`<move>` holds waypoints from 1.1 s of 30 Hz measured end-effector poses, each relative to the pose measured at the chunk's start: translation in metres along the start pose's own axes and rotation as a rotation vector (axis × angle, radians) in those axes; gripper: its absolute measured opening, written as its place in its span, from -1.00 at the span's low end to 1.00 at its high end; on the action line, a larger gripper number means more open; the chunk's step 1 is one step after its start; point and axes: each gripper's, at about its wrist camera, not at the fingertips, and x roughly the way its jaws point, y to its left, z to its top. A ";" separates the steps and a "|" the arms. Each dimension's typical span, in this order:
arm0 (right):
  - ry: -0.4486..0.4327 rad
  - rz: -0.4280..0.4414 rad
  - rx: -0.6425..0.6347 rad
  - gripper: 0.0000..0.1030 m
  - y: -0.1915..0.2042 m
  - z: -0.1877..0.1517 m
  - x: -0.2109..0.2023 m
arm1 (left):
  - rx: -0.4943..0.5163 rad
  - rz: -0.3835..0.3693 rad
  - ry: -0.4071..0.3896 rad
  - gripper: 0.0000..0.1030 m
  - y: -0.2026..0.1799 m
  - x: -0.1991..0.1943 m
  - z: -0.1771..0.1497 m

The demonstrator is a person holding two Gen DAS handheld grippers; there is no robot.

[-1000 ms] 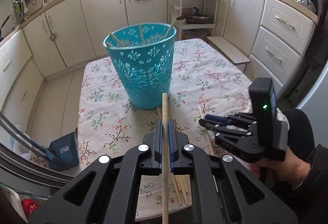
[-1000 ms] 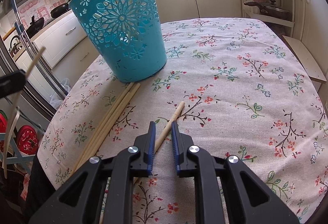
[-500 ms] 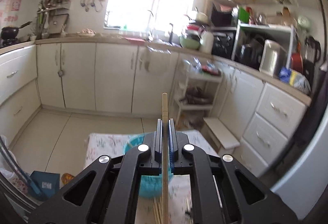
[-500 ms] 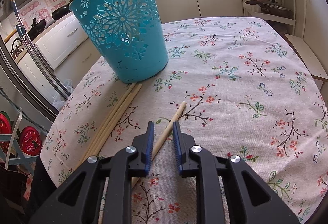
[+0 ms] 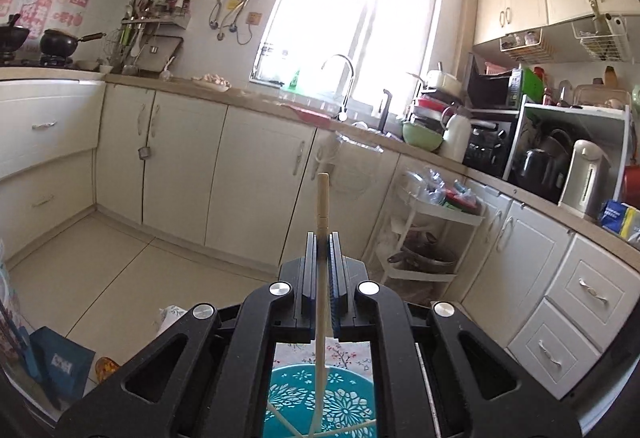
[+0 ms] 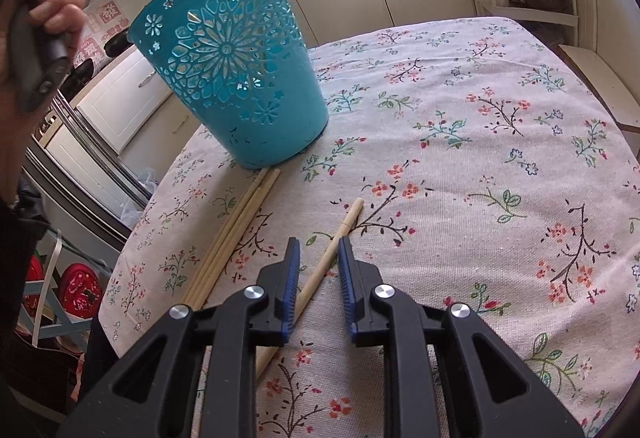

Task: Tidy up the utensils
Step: 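Lift the stick with the left gripper and release it into the teal bin, then close the right gripper on the loose stick beside the bundle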

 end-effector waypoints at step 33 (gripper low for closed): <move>0.195 -0.218 -0.407 -0.63 0.027 0.018 0.012 | 0.030 0.244 0.371 0.46 0.108 -0.086 -0.162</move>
